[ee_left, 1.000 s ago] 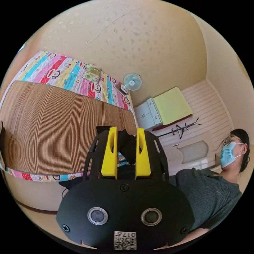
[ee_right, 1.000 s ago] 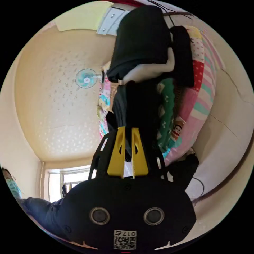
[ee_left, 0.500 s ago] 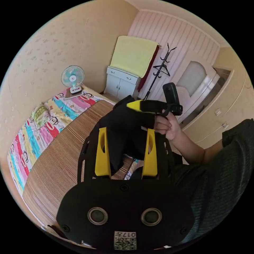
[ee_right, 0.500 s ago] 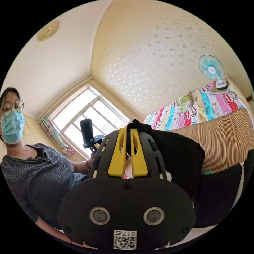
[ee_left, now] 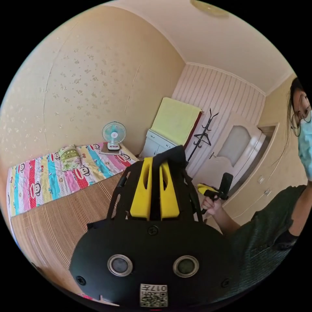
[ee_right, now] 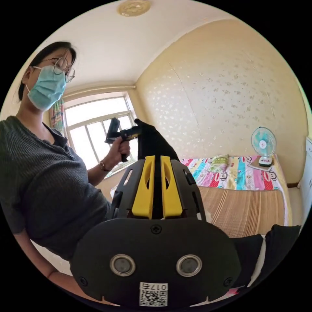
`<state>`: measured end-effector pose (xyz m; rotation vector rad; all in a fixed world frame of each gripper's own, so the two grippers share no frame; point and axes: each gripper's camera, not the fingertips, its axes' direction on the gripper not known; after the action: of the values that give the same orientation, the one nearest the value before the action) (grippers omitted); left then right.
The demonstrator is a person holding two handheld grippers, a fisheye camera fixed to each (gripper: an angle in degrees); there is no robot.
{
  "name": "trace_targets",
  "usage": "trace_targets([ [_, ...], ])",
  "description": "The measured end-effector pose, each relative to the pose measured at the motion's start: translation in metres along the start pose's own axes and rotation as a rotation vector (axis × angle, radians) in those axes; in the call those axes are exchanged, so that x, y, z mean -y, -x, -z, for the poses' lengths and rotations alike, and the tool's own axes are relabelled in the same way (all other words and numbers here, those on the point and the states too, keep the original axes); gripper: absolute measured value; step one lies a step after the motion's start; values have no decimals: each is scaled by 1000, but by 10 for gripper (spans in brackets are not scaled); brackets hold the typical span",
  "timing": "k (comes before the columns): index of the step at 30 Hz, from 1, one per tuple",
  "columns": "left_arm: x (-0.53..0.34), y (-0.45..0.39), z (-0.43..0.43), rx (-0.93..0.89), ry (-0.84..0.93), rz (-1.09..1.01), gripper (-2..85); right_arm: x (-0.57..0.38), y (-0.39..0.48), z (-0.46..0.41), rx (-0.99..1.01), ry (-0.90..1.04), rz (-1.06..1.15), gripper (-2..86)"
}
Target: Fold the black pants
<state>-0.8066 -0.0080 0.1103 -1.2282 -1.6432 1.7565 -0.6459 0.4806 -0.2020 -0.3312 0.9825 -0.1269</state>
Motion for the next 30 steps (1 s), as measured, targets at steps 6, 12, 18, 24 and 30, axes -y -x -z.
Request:
trace_targets([
  [6, 39, -18, 106, -1, -151, -60, 36, -53, 94, -44, 1, -5, -43, 139],
  [12, 75, -27, 196, -22, -309, -69, 37, -63, 214, -106, -147, 31, 172, 187],
  [18, 102, -4, 270, -78, -364, 95, 37, -65, 316, -180, -507, 49, 406, 230],
  [24, 109, 27, 352, -68, -361, 108, 37, -64, 364, -263, -841, 89, 603, 159],
  [30, 100, 84, 455, 25, -332, 35, 41, -15, 359, -219, -554, -311, 278, 28],
])
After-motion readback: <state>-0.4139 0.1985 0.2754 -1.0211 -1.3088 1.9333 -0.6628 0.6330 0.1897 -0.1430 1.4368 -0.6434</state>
